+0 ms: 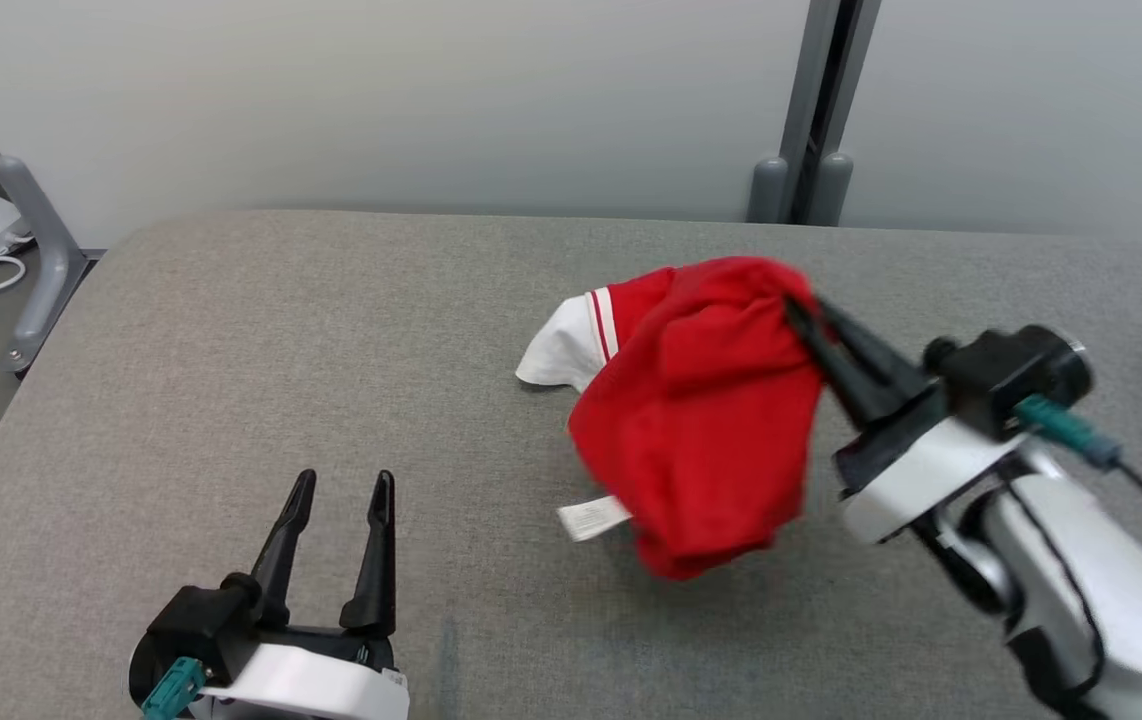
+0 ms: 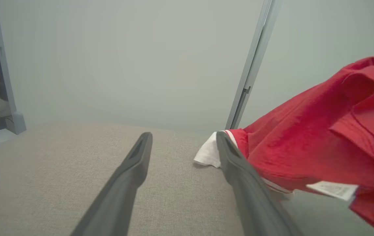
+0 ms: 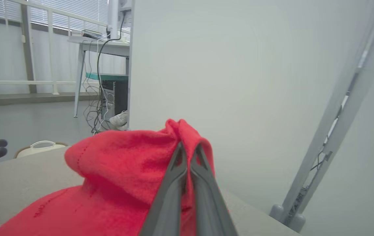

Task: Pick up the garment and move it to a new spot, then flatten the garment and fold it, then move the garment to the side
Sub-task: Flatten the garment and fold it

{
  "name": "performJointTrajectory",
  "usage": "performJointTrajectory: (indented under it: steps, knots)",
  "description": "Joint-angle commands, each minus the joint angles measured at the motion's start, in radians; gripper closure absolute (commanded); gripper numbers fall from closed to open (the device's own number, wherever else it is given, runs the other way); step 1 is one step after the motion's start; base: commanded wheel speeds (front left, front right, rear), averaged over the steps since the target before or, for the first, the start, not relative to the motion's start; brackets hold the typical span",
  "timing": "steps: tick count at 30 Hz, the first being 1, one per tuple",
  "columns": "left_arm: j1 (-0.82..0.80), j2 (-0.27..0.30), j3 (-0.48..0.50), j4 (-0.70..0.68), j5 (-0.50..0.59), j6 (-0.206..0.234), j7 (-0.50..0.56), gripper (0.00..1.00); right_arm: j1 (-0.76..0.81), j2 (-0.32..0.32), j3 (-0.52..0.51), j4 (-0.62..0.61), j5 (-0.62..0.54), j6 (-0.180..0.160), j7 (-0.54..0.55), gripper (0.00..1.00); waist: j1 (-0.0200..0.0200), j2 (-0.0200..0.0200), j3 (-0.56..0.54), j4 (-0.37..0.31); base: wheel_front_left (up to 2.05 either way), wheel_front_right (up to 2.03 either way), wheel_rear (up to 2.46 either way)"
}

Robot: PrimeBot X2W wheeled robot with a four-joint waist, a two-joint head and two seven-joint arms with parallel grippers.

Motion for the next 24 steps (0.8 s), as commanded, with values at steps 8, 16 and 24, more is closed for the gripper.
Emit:
performJointTrajectory:
  steps: [8,16,24]
  knots:
    - [-0.024,0.003,-0.026,-0.005,-0.019,0.013,-0.003,0.00,0.044,-0.142,-0.315,0.214,0.162,0.000,0.121,0.67,0.0000,0.0000,0.021,-0.007,0.00,0.00,0.00]
    - [-0.024,0.004,-0.009,0.006,-0.003,0.007,-0.002,0.00,0.051,-0.100,-0.496,0.430,-0.041,0.000,0.095,0.00,0.0000,0.0000,0.041,-0.022,0.00,0.00,0.00]
    - [-0.046,0.004,0.005,0.008,0.008,-0.010,-0.003,0.00,0.087,0.045,-0.453,0.287,-0.131,0.000,-0.003,0.00,0.0000,0.0000,0.042,-0.094,0.00,0.00,0.00]
